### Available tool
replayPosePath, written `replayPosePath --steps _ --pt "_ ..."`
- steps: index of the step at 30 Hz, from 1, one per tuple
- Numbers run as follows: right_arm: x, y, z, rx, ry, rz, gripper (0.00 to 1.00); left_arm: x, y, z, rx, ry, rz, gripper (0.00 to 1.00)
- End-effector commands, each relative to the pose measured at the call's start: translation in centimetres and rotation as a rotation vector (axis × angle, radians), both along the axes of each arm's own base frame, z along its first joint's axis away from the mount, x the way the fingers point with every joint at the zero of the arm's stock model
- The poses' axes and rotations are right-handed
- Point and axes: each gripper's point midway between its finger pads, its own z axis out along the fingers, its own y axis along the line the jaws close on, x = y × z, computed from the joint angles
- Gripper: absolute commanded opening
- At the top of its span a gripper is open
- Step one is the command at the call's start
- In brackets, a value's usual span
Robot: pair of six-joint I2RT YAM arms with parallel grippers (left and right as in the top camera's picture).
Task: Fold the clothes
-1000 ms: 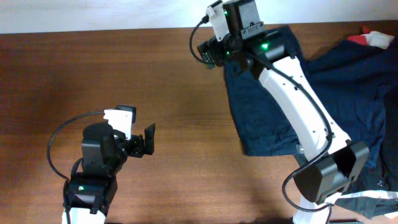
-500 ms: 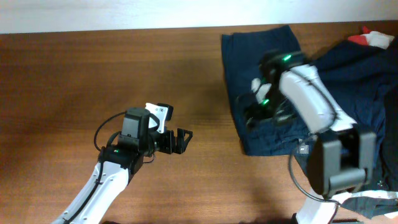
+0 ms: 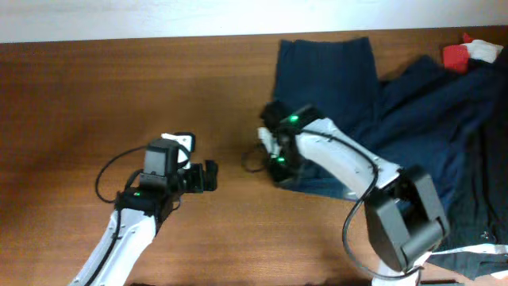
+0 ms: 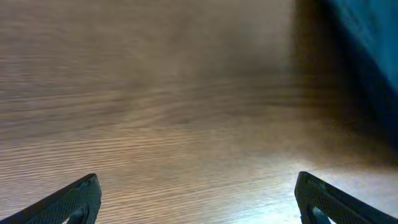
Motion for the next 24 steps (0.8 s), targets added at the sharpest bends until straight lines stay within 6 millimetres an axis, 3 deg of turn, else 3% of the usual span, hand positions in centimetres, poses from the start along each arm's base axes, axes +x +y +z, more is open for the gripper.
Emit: replayPosePath --steps 1,3,4,5,7,10,12,14,16,17,18,19,20,21,22,23,24 --pt "-2.9 7.3 2.7 0.147 -0.017 0.118 0.04 0.4 1.4 1.4 -0.01 -0.03 0.047 0.99" --pt "-2.8 7.1 2.6 0.13 -0.018 0.101 0.96 0.0 1.3 1.2 -0.017 -0.012 0.039 0.99" --pt "-2.0 5.9 2.7 0.089 -0.035 0.081 0.99 -0.3 0.4 1.2 -0.057 -0.002 0.006 0.99" --pt "-0.3 3.4 3.5 0.005 -0.067 0.029 0.99 -0.7 -0.8 1.5 -0.115 0.01 -0.041 0.99" --pt "3.0 -2.4 6.9 -0.162 -0.143 -0.107 0.99 -1.2 -2.1 1.8 -0.182 0.026 -0.094 0.99" --pt "5.3 -8.1 10.1 -0.196 -0.165 -0.259 0.99 -2.8 -5.3 0.7 -0.301 0.149 -0.115 0.99" --pt "5.1 -12.7 10.2 -0.234 -0.096 -0.373 0.99 -4.9 -8.4 -2.0 -0.347 0.331 -0.069 0.99" --pt "4.9 -16.1 10.2 -0.256 -0.048 -0.463 0.99 -6.5 -10.5 -4.3 -0.361 0.459 -0.03 0.99" --pt "4.8 -18.9 10.2 -0.266 -0.021 -0.535 0.99 -7.0 -13.6 -6.2 -0.351 0.464 -0.116 0.99" --pt "4.7 -19.8 10.3 -0.269 -0.013 -0.529 0.99 -6.9 -14.7 -7.0 -0.349 0.454 -0.146 0.91" --pt "4.7 -20.1 10.3 -0.271 -0.01 -0.537 0.99 -7.1 -14.9 -8.1 -0.338 0.474 -0.147 0.6" --pt "4.7 -20.3 10.3 -0.271 -0.01 -0.543 0.99 -7.3 -14.7 -8.7 -0.328 0.492 -0.141 0.35" --pt "4.7 -20.4 10.3 -0.272 -0.009 -0.547 0.99 -7.2 -14.4 -8.8 -0.318 0.493 -0.131 0.01" --pt "4.7 -20.5 10.3 -0.273 -0.009 -0.548 0.99 -6.4 -13.5 -8.9 -0.3 0.467 -0.102 0.01" --pt "4.7 -20.7 10.3 -0.286 -0.013 -0.548 0.99 -5.1 -11.2 -8.8 -0.253 0.439 -0.054 0.0" --pt "4.6 -21.0 10.3 -0.302 -0.015 -0.548 0.99 -3.6 -7.9 -8.2 -0.165 0.403 -0.016 0.0" --pt "4.6 -21.2 10.3 -0.301 -0.014 -0.553 0.99 -0.6 -2.4 -6.1 -0.044 0.33 0.074 0.0"
